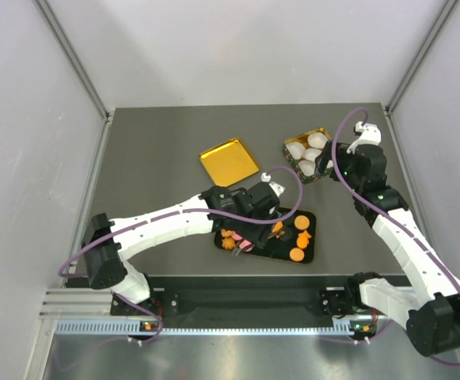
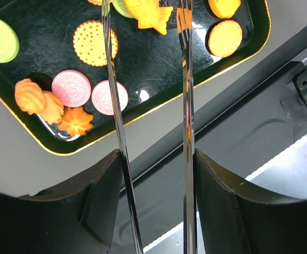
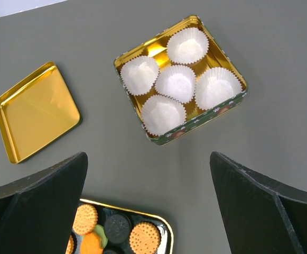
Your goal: Pack the cookies
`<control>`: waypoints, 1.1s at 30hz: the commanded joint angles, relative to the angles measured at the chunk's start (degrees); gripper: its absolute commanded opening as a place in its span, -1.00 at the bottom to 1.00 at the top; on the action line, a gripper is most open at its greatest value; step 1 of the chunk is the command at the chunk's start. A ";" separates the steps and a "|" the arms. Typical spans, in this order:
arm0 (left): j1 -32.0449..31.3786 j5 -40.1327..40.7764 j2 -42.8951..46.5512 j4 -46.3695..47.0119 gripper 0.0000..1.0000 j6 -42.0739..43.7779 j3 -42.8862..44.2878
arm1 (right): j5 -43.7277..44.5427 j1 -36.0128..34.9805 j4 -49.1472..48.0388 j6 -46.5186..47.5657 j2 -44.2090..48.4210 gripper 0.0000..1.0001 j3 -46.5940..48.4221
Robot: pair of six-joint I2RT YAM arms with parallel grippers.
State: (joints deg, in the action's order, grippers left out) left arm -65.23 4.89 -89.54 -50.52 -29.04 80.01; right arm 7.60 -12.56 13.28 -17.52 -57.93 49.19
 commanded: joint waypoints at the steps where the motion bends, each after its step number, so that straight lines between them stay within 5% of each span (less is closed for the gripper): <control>1: -0.51 -0.58 -0.81 3.50 0.18 -0.85 0.41 | -0.56 0.69 -1.24 0.82 0.89 0.99 2.23; 33: -0.86 2.41 -7.76 4.12 -0.04 -1.20 4.10 | -1.09 0.69 -0.62 1.35 1.94 0.99 2.23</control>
State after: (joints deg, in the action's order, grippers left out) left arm -65.76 5.80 -97.19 -48.10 -30.11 82.41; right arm 7.22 -12.56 13.34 -16.99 -56.64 49.19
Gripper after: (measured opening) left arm 0.503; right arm 0.996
